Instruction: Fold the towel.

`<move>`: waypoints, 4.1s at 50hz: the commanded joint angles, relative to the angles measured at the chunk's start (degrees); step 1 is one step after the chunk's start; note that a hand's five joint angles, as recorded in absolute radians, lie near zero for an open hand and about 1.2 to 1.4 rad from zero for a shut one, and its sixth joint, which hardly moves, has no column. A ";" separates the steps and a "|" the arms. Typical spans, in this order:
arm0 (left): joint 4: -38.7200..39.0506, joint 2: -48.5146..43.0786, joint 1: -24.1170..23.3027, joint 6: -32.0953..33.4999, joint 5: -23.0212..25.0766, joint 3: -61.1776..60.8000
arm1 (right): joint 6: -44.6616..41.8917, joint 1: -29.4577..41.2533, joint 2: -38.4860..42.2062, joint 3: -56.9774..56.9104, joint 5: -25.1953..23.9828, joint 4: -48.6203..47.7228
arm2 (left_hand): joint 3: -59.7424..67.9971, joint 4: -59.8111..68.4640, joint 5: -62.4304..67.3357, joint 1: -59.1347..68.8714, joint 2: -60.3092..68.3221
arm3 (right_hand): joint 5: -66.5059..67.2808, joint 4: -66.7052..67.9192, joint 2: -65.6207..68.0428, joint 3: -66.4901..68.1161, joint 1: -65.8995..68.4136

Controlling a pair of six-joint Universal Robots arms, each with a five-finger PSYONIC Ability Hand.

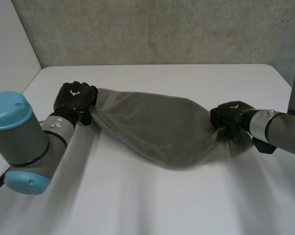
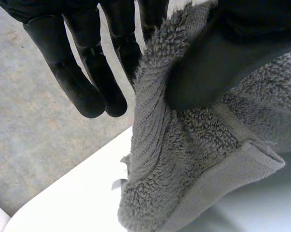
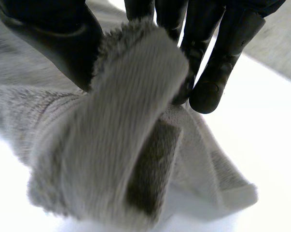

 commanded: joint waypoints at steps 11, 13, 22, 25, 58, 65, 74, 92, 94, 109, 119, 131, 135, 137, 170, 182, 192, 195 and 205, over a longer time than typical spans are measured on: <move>0.30 7.44 -0.28 -2.59 2.04 -2.78 | 18.25 -6.74 7.18 -13.20 -13.16 12.04 | -8.53 -7.34 -14.44 -2.52 -6.33 | 4.15 2.73 5.09 3.11 3.18; 0.21 5.06 -0.45 -2.41 2.13 -2.08 | 19.22 -6.57 9.64 -14.70 -11.14 11.69 | -8.53 -7.34 -14.44 -2.52 -6.33 | 4.15 2.73 5.09 3.11 3.18; -0.23 -6.70 -1.60 -2.15 1.43 7.66 | 23.44 -4.72 19.92 -23.04 3.18 4.15 | -8.53 -7.34 -14.44 -2.52 -6.33 | -29.54 -30.95 -28.60 -30.58 -30.50; -0.84 -8.99 -1.86 -2.24 -0.06 11.52 | 23.88 -4.46 18.79 -22.79 3.71 0.81 | -8.53 -7.34 -14.44 -2.52 -6.33 | -62.15 -63.56 -61.21 -63.19 -63.11; -1.11 -11.99 -0.63 -2.06 -4.28 19.63 | -17.26 -5.07 -14.09 21.95 1.70 -0.09 | -8.53 -7.34 -14.44 -2.52 -6.33 | -40.20 -41.62 -39.26 -41.24 -41.16; -1.20 -12.08 -0.72 -2.15 -4.99 19.54 | -16.64 -5.34 -13.04 22.74 -0.15 -1.40 | -8.53 -7.34 -14.44 -2.52 -6.33 | -40.37 -41.78 -39.43 -41.41 -41.33; -1.20 -11.90 -0.81 -2.15 -4.99 18.75 | -12.87 -4.55 -5.31 18.10 -0.50 -8.07 | -8.53 -7.34 -14.44 -2.52 -6.33 | -47.92 -49.34 -46.98 -48.97 -48.89; -1.11 -11.90 -0.63 -2.24 -4.99 18.49 | -5.57 -2.70 -0.73 9.12 -0.24 -14.15 | -8.53 -7.34 -14.44 -2.52 -6.33 | -47.77 -49.19 -46.83 -48.81 -48.73; -1.11 -11.90 -0.63 -2.15 -4.99 18.57 | -5.57 -2.18 2.06 6.41 -0.24 -14.23 | -8.53 -7.34 -14.44 -2.52 -6.33 | -47.77 -49.19 -46.83 -48.81 -48.73; -0.76 -11.99 -0.63 -2.06 -4.64 18.75 | -5.39 -0.95 11.48 -4.49 0.02 -15.03 | -8.53 -7.34 -14.44 -2.52 -6.33 | -47.43 -48.85 -46.49 -48.47 -48.40; -0.67 -12.16 -0.37 -2.06 -4.64 19.19 | -0.64 -0.77 12.01 -7.40 0.29 -17.22 | -8.53 -7.34 -14.44 -2.52 -6.33 | -47.77 -49.19 -46.83 -48.81 -48.73; -0.85 -12.25 0.16 -2.06 -4.90 19.45 | 2.61 -0.85 3.42 -1.00 3.72 -21.35 | -8.53 -7.34 -14.44 -2.52 -6.33 | -47.29 -48.70 -46.35 -48.33 -48.25; -0.85 -12.08 0.25 -2.15 -4.90 19.19 | 2.08 -0.77 -1.35 3.15 3.80 -20.48 | -8.53 -7.34 -14.44 -2.52 -6.33 | -46.59 -48.01 -45.65 -47.63 -47.56; -0.85 -12.08 0.25 -2.15 -4.99 18.93 | 0.77 -0.59 -5.37 7.34 3.80 -18.20 | -8.53 -7.34 -14.44 -2.52 -6.33 | -43.75 -45.17 -42.81 -44.79 -44.71; -0.85 -12.43 0.25 -2.41 -4.82 18.22 | -6.09 -0.59 3.04 9.48 3.19 -24.34 | -8.53 -7.34 -14.44 -2.52 -6.33 | -46.59 -48.01 -45.65 -47.63 -47.56; -0.67 -12.51 0.16 -2.41 -4.46 17.61 | -6.09 -0.59 7.62 5.52 3.28 -25.84 | -8.53 -7.34 -14.44 -2.52 -6.33 | -45.08 -46.49 -44.14 -46.12 -46.04; -0.67 -12.87 0.16 -2.24 -4.38 17.61 | -6.18 -0.77 9.29 4.64 3.63 -29.88 | -8.53 -7.34 -14.44 -2.52 -6.33 | -40.37 -41.78 -39.43 -41.41 -41.33; -0.67 -12.95 0.16 -2.24 -4.38 17.52 | -6.27 -0.77 9.81 4.64 3.80 -31.55 | -8.53 -7.34 -14.44 -2.52 -6.33 | -38.69 -40.10 -37.74 -39.73 -39.65; -0.50 -13.31 0.16 -2.15 -4.20 17.52 | -8.46 -0.77 12.45 4.64 4.16 -35.94 | -8.53 -7.34 -14.44 -2.52 -6.33 | -38.69 -40.10 -37.74 -39.73 -39.65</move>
